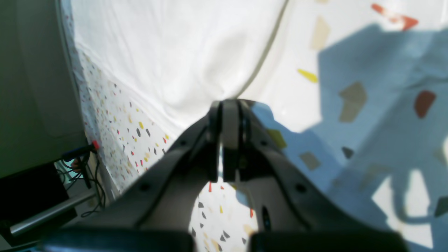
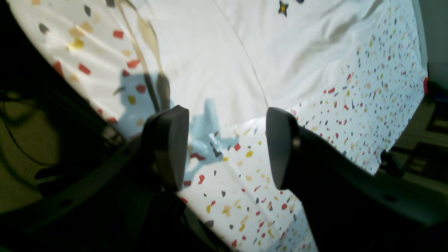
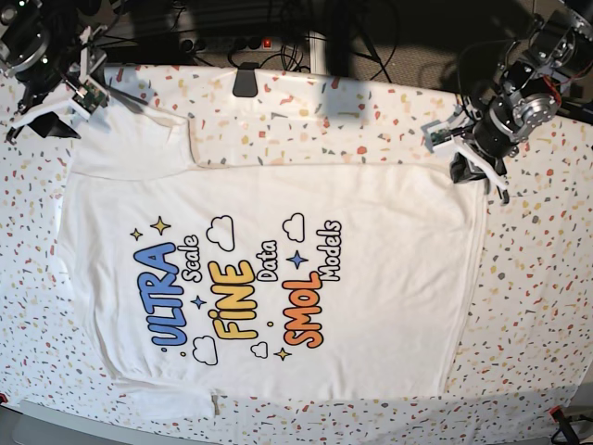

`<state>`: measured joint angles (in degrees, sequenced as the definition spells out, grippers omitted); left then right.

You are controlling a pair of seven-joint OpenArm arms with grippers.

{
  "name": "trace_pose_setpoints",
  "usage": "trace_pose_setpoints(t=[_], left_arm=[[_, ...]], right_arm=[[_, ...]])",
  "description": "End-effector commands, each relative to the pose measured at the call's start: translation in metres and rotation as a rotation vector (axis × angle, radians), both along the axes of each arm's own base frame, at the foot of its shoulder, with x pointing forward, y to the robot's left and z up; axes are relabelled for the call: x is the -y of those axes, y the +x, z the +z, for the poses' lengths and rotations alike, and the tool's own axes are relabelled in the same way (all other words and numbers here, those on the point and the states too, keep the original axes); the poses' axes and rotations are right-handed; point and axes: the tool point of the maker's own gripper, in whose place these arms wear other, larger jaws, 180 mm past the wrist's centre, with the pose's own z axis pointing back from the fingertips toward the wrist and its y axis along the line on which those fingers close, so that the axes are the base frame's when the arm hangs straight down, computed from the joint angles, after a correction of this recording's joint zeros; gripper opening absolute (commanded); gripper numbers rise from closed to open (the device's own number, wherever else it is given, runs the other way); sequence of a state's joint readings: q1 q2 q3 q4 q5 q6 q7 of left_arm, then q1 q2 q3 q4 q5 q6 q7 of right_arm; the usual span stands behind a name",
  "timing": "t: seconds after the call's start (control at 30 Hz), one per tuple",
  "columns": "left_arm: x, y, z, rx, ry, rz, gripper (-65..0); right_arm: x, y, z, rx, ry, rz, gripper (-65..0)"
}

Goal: Fold the T-shirt properly
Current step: 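Move the right gripper to the opposite shoulder corner of the shirt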

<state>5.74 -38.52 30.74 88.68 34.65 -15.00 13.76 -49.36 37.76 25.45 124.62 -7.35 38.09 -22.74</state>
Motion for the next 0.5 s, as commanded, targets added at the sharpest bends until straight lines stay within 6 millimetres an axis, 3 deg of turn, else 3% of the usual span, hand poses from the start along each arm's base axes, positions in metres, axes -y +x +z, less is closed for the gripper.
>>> trace_pose_setpoints(t=[0.0, 0.17, 0.33, 0.47], left_arm=[[-0.002, 0.004, 0.007, 0.014, 0.004, -0.003, -65.0], [0.006, 0.006, 0.015, 0.036, -0.014, -0.017, -65.0], [0.015, 0.009, 0.024, 0.057, -0.033, -0.032, -65.0], [0.017, 0.009, 0.026, 0.061, -0.036, -0.035, -65.0]], right_arm=[[-0.002, 0.004, 0.007, 0.021, -0.005, 0.015, -29.4], [-0.001, 0.000, -0.004, -0.004, -0.016, 0.028, -29.4], [-0.007, -0.008, -0.036, -0.065, -0.076, 0.094, -29.4], [-0.003, 0.006, -0.053, -0.048, -0.093, 0.059, -29.4]])
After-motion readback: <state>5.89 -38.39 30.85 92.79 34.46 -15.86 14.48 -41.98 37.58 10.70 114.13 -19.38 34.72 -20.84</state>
